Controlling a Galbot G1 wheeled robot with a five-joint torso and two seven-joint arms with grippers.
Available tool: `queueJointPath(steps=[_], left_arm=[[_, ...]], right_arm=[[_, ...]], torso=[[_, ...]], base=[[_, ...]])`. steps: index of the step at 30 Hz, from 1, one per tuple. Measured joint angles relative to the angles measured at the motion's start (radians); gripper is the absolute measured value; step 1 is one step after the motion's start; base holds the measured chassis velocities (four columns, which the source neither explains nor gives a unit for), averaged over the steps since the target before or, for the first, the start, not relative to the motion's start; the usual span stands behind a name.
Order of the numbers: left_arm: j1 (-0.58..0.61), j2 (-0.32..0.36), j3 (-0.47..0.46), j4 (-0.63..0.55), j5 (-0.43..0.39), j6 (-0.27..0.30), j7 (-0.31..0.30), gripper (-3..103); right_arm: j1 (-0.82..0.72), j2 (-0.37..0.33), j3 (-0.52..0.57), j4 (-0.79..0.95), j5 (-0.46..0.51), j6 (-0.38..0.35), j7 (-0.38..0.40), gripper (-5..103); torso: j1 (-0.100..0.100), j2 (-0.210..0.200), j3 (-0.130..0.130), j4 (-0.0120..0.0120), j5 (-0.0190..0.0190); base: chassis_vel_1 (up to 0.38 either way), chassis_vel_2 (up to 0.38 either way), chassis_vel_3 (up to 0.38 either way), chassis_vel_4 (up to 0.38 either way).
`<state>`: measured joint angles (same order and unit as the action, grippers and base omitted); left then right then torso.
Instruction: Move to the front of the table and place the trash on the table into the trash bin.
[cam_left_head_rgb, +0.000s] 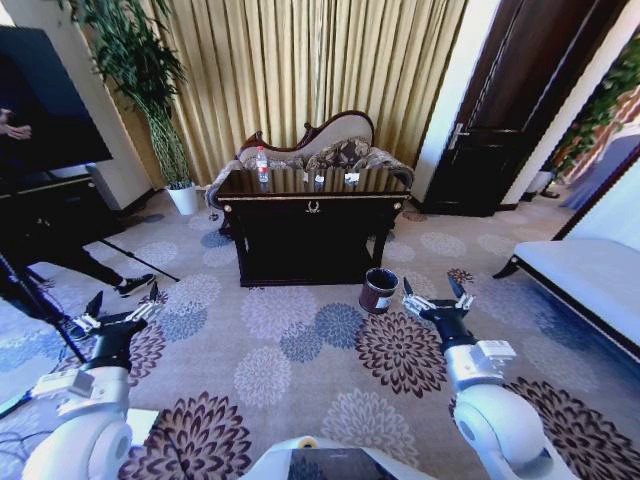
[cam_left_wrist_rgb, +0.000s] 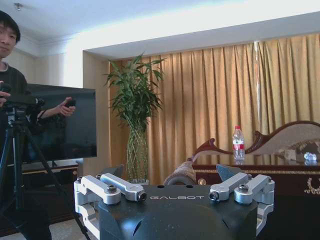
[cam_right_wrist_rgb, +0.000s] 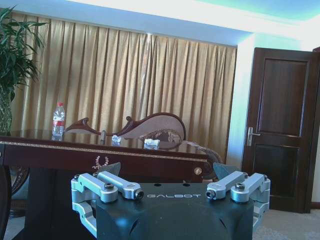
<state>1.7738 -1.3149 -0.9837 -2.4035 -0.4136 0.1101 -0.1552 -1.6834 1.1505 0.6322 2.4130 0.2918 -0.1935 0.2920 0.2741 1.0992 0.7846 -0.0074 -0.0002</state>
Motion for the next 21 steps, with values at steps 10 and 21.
queueJointPath(steps=[10, 21], left_arm=[[0.009, -0.001, 0.0, 0.022, 0.024, -0.015, 0.047, 100], [0.012, 0.0, -0.006, 0.025, 0.024, -0.018, 0.055, 100]], right_arm=[[0.012, 0.003, 0.003, -0.021, 0.013, 0.007, -0.009, 100], [0.017, 0.005, 0.006, -0.032, 0.041, 0.008, -0.062, 100]], torso=[[0.0, 0.0, 0.0, 0.0, -0.0001], [0.0, 0.0, 0.0, 0.0, 0.0]], base=[[0.0, 0.0, 0.0, 0.0], [0.0, 0.0, 0.0, 0.0]])
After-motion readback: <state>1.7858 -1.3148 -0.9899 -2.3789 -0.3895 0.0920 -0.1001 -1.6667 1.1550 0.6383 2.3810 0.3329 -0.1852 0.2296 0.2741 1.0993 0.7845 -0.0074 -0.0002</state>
